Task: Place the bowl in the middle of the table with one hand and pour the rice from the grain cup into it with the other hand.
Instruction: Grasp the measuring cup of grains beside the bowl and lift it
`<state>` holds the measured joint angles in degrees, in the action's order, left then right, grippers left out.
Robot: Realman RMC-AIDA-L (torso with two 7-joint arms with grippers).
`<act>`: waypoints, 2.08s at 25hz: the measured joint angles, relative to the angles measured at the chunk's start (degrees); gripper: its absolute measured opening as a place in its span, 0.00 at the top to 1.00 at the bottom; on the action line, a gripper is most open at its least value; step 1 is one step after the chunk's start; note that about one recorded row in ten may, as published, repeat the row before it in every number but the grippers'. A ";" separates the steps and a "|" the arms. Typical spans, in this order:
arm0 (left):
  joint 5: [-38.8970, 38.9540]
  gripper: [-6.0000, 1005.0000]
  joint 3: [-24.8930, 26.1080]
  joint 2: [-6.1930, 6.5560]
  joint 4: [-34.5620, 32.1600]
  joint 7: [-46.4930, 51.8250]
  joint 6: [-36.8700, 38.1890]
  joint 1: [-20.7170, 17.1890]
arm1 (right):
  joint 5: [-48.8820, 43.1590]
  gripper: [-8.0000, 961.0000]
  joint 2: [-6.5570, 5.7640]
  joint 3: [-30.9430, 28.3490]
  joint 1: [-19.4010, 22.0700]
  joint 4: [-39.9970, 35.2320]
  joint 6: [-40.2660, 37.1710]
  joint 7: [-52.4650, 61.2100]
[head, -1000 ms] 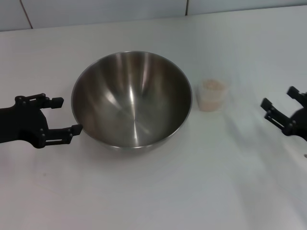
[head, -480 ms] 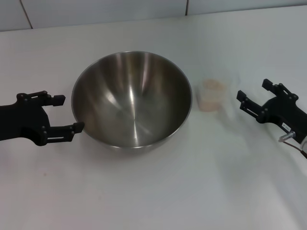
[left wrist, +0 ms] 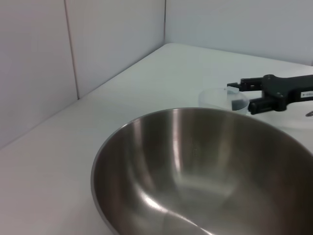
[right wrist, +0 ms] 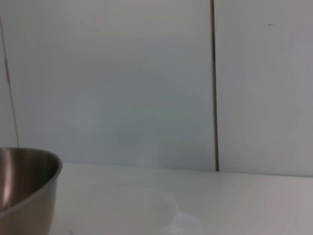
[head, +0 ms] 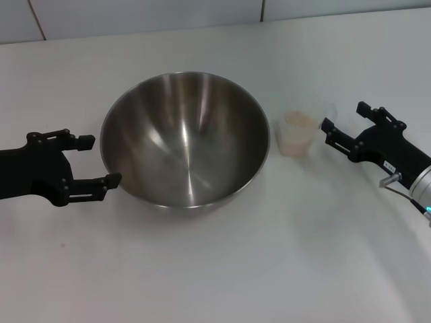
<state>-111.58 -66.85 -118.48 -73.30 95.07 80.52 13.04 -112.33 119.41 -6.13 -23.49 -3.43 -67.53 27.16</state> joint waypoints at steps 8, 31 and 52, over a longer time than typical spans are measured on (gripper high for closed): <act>0.16 0.17 -0.04 0.00 0.00 0.12 0.52 -0.03 | 0.02 0.15 0.03 -2.25 -1.38 0.00 0.82 -0.06; 0.32 0.17 0.12 0.09 -0.12 0.86 1.92 1.54 | 0.01 0.50 0.04 -3.02 -2.43 3.43 2.18 -7.94; -0.10 0.17 -0.03 0.09 -0.18 0.91 1.92 1.55 | 0.01 0.99 -0.06 -8.86 -0.54 3.46 -9.26 -11.05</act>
<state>-111.68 -66.88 -118.38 -73.48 95.98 82.44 14.59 -112.32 119.35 -14.99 -24.03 0.03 -76.79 16.11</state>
